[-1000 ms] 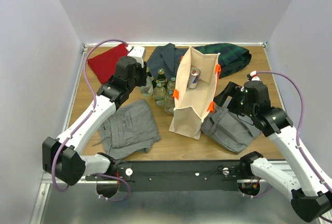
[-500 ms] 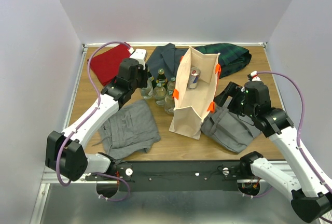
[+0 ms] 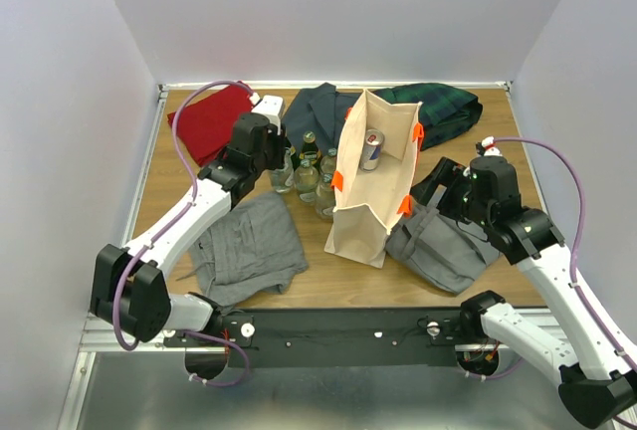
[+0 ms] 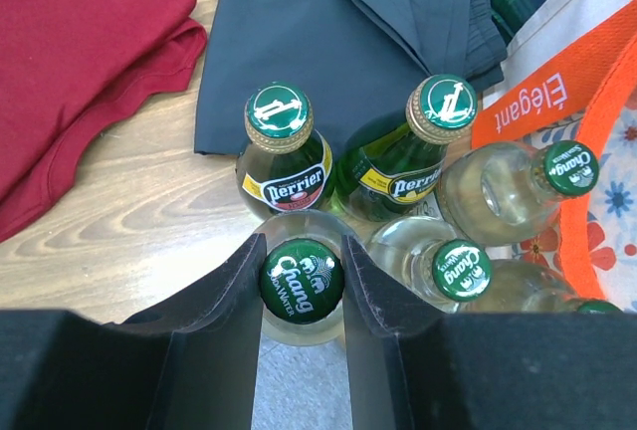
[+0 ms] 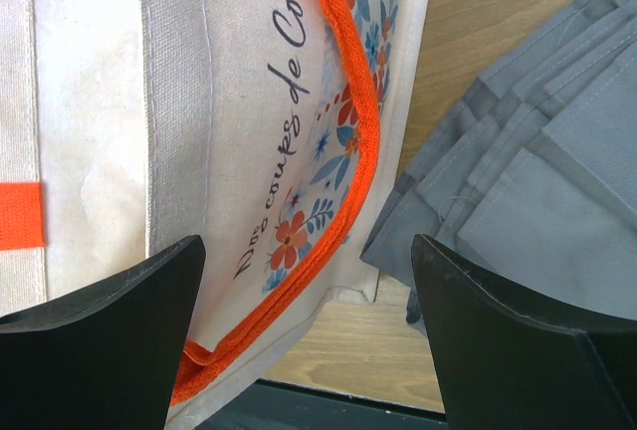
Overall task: Take the beverage out of the canvas bag
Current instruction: Place the drink at the center of the board.
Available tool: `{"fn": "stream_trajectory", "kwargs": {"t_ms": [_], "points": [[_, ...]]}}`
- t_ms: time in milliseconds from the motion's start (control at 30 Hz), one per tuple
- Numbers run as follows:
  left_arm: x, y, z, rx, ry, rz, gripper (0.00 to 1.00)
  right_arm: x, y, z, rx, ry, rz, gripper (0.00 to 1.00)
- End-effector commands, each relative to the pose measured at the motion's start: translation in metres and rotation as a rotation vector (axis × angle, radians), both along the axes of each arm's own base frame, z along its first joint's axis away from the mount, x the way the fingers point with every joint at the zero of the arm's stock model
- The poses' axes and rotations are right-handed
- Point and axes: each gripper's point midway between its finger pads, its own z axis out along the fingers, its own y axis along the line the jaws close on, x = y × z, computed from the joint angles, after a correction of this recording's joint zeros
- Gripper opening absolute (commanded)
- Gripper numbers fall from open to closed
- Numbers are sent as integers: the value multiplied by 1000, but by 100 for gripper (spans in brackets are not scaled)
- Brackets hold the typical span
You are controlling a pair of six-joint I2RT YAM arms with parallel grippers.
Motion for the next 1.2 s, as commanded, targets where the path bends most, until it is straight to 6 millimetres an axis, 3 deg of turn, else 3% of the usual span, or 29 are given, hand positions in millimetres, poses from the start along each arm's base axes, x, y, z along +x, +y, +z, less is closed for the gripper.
{"fn": "stream_trajectory", "kwargs": {"t_ms": [0, 500, 1167], "points": [[21, -12, 48, -103, -171, -3, 0, -3, -7, -7, -24, 14, -32, 93], [29, -16, 31, -103, -151, 0, 0, -4, -8, -8, -26, 14, -32, 93], [36, -21, -9, -71, -56, 6, 0, -2, -7, -12, -33, 22, -24, 93]]}}
